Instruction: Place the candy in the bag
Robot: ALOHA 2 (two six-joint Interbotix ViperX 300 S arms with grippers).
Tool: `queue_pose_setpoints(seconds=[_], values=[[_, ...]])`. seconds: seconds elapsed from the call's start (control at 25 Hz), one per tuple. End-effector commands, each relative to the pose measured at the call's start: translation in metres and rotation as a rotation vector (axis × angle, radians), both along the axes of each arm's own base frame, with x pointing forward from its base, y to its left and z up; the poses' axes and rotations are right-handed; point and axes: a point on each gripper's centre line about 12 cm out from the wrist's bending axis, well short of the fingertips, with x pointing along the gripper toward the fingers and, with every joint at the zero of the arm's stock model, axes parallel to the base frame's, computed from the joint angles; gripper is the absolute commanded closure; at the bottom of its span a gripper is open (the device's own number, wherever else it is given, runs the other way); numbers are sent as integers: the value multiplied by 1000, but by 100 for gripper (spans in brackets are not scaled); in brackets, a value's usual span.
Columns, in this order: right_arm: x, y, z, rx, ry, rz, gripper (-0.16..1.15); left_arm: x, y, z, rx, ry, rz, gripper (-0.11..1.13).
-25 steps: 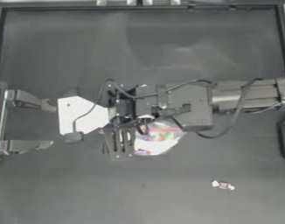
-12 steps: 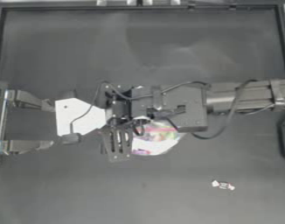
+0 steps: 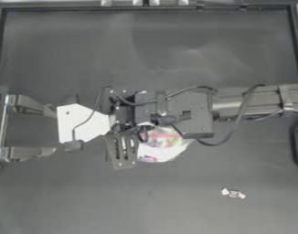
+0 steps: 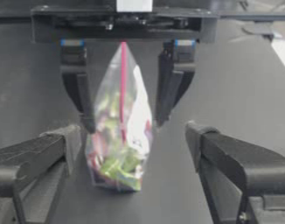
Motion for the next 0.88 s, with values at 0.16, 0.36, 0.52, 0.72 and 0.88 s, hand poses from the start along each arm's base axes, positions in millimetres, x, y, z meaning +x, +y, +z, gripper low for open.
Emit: queue_pose_setpoints(seconds=[0.16,0.36,0.52,0.72,0.88], values=[[2,1,20,-6,-52,10,0,3,0,4,-1,-11,1,1],[4,1,19,-7,-52,14,10,3,0,4,-1,-11,1,1],[4,2,18,-4,-50,17,21,3,0,4,-1,-11,1,1],[4,2,18,-7,-42,17,22,3,0,4,-1,-11,1,1],[4,1,18,-8,-44,14,23,3,0,4,-1,-9,1,1]])
